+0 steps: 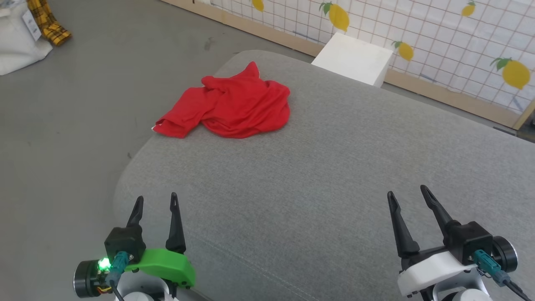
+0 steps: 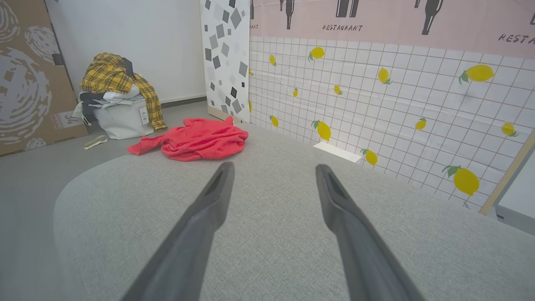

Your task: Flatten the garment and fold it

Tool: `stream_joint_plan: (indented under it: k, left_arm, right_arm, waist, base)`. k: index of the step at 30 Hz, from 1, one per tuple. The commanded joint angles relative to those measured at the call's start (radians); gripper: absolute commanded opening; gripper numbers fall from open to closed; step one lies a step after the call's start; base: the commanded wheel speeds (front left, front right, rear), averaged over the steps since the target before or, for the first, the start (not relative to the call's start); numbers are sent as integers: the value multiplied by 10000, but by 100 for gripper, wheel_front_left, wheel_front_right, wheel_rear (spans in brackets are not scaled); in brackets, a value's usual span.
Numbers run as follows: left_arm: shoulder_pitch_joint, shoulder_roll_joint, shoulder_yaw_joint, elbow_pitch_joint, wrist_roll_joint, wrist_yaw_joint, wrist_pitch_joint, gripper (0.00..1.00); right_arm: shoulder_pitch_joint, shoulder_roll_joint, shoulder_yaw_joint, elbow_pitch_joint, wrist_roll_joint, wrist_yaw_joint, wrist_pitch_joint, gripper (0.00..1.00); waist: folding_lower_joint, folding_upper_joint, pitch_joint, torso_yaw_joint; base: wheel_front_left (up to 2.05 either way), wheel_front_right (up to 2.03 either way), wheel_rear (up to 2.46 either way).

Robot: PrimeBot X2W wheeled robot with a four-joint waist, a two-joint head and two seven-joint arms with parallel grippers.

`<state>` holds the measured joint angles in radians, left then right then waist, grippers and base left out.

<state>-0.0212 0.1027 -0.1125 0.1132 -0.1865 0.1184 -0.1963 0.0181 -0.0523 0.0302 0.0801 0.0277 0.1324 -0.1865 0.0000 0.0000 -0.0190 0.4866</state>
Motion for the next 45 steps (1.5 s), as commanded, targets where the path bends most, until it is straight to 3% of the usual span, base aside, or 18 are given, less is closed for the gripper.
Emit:
stream_joint_plan:
  k: [1, 28, 38, 45]
  left_arm:
    - [-129, 87, -48, 37, -189, 115, -100, 100]
    - [-238, 240, -452, 356, -752, 525, -655, 100]
    - [-355, 281, -450, 342, -881, 440, -640, 100]
    - [-2192, 716, -393, 379, -1097, -123, -112, 100]
  right_arm:
    - [-218, 15, 0, 47, 74, -13, -108, 100]
    - [-329, 20, 105, 304, 249, -17, -622, 100]
    - [-380, 20, 163, 235, 250, -17, -590, 100]
    - [-910, 20, 276, -212, -3, -17, -380, 100]
  waist:
    - [0, 0, 9, 120]
    - [0, 0, 58, 1089]
    - [0, 0, 165, 814]
    - [0, 0, 1418, -277]
  base:
    - [0, 0, 0]
    - [0, 0, 0]
    - [0, 0, 0]
    - [0, 0, 0]
